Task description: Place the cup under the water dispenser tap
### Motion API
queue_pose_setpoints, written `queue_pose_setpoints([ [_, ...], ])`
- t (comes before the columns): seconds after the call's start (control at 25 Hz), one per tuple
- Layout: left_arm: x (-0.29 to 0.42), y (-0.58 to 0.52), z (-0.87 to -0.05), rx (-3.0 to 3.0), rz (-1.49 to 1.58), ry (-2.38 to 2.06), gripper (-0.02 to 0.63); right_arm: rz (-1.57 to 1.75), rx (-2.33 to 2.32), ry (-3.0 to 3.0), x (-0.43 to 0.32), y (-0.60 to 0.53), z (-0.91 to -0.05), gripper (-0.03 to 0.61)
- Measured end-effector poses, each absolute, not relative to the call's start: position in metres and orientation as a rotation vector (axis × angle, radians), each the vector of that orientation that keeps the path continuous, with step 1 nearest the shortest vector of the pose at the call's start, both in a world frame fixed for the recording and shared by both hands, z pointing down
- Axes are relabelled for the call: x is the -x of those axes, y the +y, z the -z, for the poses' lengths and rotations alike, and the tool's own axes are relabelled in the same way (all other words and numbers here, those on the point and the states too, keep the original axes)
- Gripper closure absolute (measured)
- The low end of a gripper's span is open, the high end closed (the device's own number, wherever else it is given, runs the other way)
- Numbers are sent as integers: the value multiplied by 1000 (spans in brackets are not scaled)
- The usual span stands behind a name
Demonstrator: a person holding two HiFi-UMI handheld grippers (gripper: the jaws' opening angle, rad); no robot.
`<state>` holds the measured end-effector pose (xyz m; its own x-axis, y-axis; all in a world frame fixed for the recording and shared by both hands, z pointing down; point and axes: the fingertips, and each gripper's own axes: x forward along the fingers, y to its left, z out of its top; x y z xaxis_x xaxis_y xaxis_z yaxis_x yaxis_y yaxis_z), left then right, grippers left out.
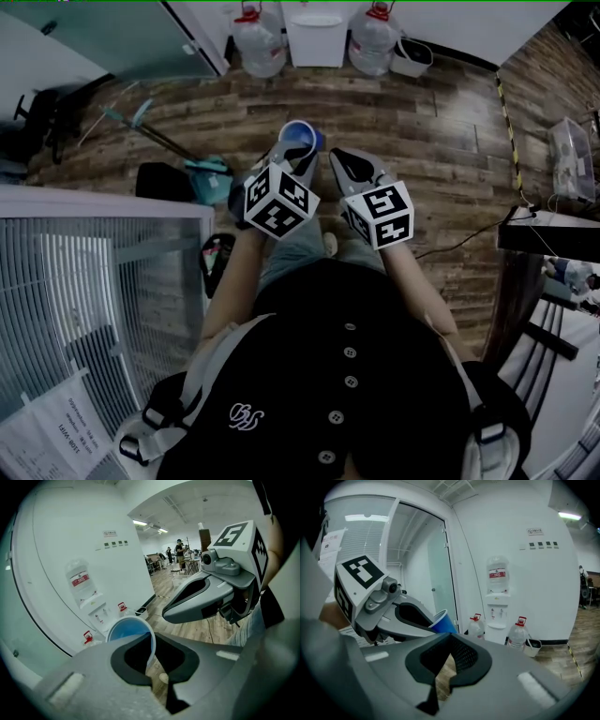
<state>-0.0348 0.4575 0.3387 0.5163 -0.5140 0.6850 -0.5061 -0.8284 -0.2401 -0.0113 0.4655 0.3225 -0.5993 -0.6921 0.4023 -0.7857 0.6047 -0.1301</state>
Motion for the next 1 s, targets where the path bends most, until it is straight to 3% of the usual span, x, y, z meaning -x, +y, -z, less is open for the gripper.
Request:
queue_pose_setpoints([
  [1.0,62,209,-345,2776,1205,764,594,-492,-1376,-2446,25,218,-327,578],
])
